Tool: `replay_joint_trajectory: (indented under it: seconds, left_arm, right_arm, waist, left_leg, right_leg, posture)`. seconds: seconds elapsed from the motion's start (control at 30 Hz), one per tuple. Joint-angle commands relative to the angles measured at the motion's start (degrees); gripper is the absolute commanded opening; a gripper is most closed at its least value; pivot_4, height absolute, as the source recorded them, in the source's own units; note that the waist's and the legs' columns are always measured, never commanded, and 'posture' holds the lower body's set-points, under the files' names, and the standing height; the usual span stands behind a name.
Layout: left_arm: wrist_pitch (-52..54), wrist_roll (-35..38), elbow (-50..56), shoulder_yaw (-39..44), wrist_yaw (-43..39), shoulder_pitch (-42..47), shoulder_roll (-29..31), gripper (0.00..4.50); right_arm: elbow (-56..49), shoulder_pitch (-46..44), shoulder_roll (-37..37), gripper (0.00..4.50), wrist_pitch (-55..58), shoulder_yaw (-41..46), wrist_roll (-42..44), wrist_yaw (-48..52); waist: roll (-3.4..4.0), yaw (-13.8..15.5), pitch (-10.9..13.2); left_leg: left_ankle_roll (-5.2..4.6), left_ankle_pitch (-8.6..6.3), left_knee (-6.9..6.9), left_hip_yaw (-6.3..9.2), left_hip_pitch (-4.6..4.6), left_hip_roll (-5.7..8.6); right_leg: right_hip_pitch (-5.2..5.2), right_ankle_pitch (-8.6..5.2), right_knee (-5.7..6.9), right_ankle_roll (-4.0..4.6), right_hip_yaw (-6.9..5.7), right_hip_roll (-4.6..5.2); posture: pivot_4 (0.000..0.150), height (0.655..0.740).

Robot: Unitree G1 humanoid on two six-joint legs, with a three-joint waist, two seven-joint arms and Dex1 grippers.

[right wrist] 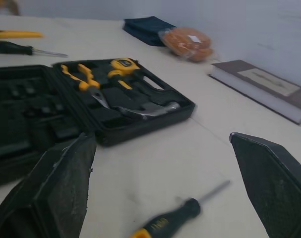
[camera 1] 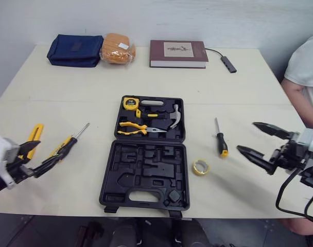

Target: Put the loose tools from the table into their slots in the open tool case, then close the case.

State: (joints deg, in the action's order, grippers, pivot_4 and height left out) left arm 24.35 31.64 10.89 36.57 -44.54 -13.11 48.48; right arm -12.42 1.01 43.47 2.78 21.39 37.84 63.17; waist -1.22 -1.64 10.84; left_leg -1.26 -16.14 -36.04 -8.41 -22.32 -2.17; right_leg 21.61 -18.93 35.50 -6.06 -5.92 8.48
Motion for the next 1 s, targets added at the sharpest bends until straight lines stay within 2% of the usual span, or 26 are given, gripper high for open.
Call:
replay_joint_trajectory:
  seconds: [0.03,0.07,0.1,0.2,0.57,1.0]
  left_arm:
    - [2.1,-1.7,1.3,-0.1,3.0,0.6,0.1,4.45]
    - [2.5,-3.2,0.0,-0.7,5.1,1.5,0.0,4.45]
    - [3.3,-4.7,-1.2,-1.5,7.1,2.5,0.0,4.21]
    - [5.3,-6.1,-1.9,-3.4,8.7,4.0,0.0,3.24]
    - [19.0,-5.1,0.7,-10.7,11.9,12.0,0.3,3.24]
    - [21.4,-8.0,0.2,-14.2,16.5,15.2,-2.6,3.24]
  right_arm:
    - [-4.4,-0.8,0.6,4.5,1.5,-0.7,1.4,0.7]
    - [-4.9,-1.7,0.3,4.5,1.7,-1.6,1.2,0.6]
    - [-5.4,-2.6,0.1,4.5,2.0,-2.6,1.0,0.5]
    - [-6.2,-4.5,-0.1,4.5,2.7,-4.4,1.1,0.8]
    - [-8.3,-8.5,-1.0,4.5,4.4,-8.4,1.3,1.9]
    - [-8.4,-8.8,-0.9,4.5,4.8,-8.4,0.8,1.1]
  waist:
    - [0.0,0.0,0.0]
    - [0.0,0.1,0.0]
    - [0.0,0.1,0.0]
    - [-0.01,0.1,0.0]
    - [-0.03,0.2,0.0]
    - [-0.04,0.2,0.0]
  left_leg:
    - [-0.02,0.01,-0.02,0.01,0.01,0.0]
    - [-0.05,0.01,-0.04,0.01,0.01,0.0]
    - [-0.07,0.01,-0.07,0.01,0.01,0.0]
    - [-0.2,-0.01,-0.13,0.01,0.02,0.01]
    - [-0.02,0.1,-0.11,0.02,-0.06,0.04]
    - [-0.03,0.14,-0.14,0.01,-0.04,0.04]
  right_leg:
    - [-0.01,0.0,0.03,0.0,-0.01,-0.01]
    - [-0.01,0.0,0.04,0.0,0.0,0.0]
    - [-0.01,0.0,0.05,0.0,-0.01,0.0]
    - [-0.01,0.01,0.12,0.0,-0.01,0.01]
    - [0.01,0.01,0.07,-0.01,-0.04,0.01]
    - [0.02,0.01,0.15,-0.01,-0.03,0.0]
  posture:
    - [0.15,0.74]
    - [0.15,0.74]
    - [0.15,0.74]
    - [0.15,0.74]
    - [0.15,0.74]
    - [0.15,0.74]
